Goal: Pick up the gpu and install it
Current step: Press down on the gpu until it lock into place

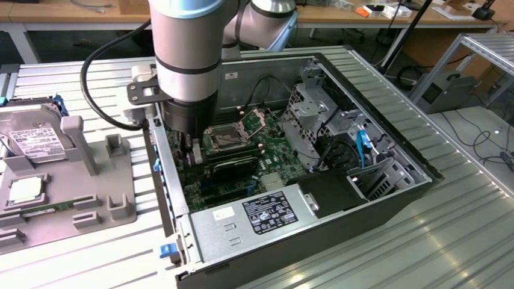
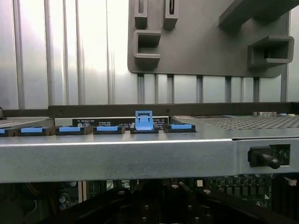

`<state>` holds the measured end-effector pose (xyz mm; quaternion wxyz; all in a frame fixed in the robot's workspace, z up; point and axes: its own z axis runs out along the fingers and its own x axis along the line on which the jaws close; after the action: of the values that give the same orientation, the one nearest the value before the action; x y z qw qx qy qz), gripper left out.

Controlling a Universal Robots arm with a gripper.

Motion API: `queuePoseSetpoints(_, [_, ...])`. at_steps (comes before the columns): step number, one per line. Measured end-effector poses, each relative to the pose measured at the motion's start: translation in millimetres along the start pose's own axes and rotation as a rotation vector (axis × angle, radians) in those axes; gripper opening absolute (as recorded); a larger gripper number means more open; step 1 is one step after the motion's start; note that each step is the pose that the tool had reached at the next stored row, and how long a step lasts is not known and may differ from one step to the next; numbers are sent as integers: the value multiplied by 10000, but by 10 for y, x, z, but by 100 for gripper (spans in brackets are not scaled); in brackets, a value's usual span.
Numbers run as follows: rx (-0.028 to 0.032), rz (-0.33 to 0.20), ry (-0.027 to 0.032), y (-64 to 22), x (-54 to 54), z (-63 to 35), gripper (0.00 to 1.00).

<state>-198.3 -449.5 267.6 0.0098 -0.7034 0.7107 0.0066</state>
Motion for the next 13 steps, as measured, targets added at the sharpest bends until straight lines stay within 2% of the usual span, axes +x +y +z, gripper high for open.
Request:
queuePoseSetpoints(1, [22,-2,-27,-2,2,21,11])
queuePoseSetpoints(2, [-6,-2,3,-4,3,6,11])
queuePoseSetpoints(5, [-13,1,0,-4,7,-3,11])
queuePoseSetpoints(11, [-15,0,-12,-32,4,-108,11])
queuePoseSetpoints(13, [-21,2,-49,-112,3,-112,11])
